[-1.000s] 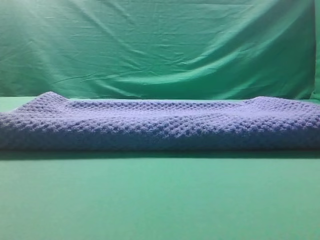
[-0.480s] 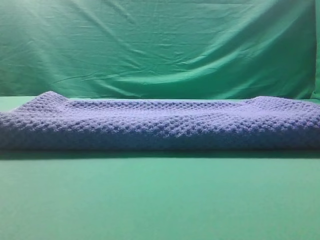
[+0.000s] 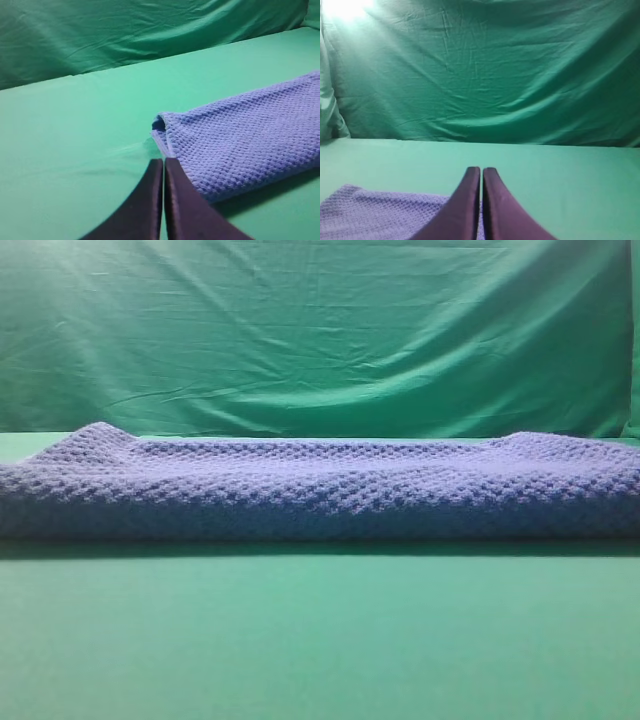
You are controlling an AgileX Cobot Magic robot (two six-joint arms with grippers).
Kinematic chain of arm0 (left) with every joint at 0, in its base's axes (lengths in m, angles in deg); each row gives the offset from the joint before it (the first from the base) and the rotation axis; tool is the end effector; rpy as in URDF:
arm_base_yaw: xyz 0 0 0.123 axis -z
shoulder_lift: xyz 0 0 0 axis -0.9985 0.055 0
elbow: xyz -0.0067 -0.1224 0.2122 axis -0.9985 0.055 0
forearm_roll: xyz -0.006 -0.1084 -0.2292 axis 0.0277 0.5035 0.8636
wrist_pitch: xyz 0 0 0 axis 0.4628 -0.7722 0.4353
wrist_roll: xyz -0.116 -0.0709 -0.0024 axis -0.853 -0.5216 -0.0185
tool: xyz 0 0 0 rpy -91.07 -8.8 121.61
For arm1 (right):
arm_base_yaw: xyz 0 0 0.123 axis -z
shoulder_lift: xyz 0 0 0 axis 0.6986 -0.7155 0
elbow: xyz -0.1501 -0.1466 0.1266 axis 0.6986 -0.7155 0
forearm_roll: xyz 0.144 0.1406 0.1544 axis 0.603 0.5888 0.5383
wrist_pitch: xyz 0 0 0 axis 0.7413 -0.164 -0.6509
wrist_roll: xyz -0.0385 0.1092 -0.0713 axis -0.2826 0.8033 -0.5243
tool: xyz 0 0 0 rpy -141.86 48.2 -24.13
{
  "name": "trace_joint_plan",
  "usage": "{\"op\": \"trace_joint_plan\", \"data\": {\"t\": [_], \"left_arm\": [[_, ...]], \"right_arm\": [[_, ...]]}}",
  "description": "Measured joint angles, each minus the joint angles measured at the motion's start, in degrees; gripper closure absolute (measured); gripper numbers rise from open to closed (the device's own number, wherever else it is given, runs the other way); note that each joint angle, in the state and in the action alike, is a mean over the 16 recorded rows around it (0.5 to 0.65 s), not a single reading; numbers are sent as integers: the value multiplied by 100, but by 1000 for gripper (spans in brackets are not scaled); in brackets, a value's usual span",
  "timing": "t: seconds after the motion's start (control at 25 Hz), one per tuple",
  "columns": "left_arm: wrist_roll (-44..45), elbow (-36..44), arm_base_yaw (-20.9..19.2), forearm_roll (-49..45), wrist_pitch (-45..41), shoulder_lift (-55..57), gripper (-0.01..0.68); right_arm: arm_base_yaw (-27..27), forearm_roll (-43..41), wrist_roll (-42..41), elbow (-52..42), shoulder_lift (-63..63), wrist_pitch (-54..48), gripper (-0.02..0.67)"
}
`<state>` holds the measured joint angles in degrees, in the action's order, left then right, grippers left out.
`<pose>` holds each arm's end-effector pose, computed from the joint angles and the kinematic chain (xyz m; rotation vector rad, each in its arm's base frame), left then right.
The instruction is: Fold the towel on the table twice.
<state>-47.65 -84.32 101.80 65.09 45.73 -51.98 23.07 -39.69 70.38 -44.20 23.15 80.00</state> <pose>0.1219 -0.0385 0.2228 0.3036 1.7323 -0.1901 0.1256 0.0531 0.2354 -0.2740 1.5067 0.3511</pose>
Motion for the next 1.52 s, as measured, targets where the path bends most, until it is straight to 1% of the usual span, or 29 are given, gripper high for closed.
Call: {"op": "trace_joint_plan", "data": {"t": [0.28,0.52,0.68,1.0,1.52], "left_arm": [[-11,291,0,783,76,0,673],[-16,393,0,1293,130,0,673],[-16,395,0,1471,131,0,673],[-3,604,0,1382,241,0,673],[43,1072,0,867,682,8,673]], "right_arm": [[0,18,-12,-520,0,388,649],[0,43,-14,-640,0,427,649],[0,57,-14,-644,0,435,649],[0,66,-76,-646,0,228,649],[0,66,-657,-684,0,-569,649]]}}
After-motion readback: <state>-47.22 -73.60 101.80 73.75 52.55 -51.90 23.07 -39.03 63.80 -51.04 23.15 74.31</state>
